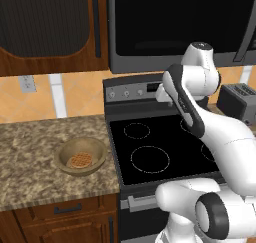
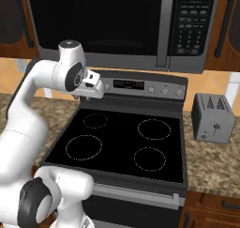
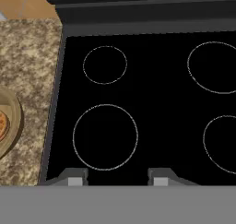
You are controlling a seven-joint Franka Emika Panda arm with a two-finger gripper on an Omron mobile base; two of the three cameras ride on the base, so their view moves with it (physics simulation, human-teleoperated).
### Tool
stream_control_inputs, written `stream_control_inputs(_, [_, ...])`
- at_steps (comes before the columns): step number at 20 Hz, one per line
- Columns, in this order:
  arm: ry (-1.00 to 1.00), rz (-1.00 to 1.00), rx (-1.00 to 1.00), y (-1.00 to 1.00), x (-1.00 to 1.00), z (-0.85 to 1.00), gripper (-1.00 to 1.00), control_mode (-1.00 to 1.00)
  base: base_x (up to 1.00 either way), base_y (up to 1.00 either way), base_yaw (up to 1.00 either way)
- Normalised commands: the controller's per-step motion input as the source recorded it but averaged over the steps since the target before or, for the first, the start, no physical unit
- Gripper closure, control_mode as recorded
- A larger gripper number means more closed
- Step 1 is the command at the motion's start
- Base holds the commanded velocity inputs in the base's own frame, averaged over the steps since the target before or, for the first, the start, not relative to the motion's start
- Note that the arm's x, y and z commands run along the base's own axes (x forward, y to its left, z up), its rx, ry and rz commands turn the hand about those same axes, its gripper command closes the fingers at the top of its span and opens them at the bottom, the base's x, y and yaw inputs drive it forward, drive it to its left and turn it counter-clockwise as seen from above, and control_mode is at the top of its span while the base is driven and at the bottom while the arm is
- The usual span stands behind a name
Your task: Open the microwave, place the bowl with waffle inside the microwave, then close the microwave door and turn it on.
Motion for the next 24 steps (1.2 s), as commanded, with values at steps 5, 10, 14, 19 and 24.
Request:
stream_control_inputs(5, [-0.24,0.0,0.01,-0.05,-0.59,0.04,-1.0,-1.0,0.0,0.0,0.0])
stream_control_inputs(10, [-0.48,-0.01,0.12,-0.54,-0.66,0.48,-1.0,-1.0,0.0,0.0,0.0])
stream_control_inputs(14, [-0.22,-0.11,-0.02,-0.82,-0.19,0.5,-1.0,-1.0,0.0,0.0,0.0])
stream_control_inputs(19, [-0.06,-0.2,-0.02,-0.88,-0.03,0.61,-1.0,-1.0,0.0,0.0,0.0])
stream_control_inputs(24, [0.0,-0.2,0.0,-0.86,0.0,0.72,-1.0,-1.0,0.0,0.0,0.0])
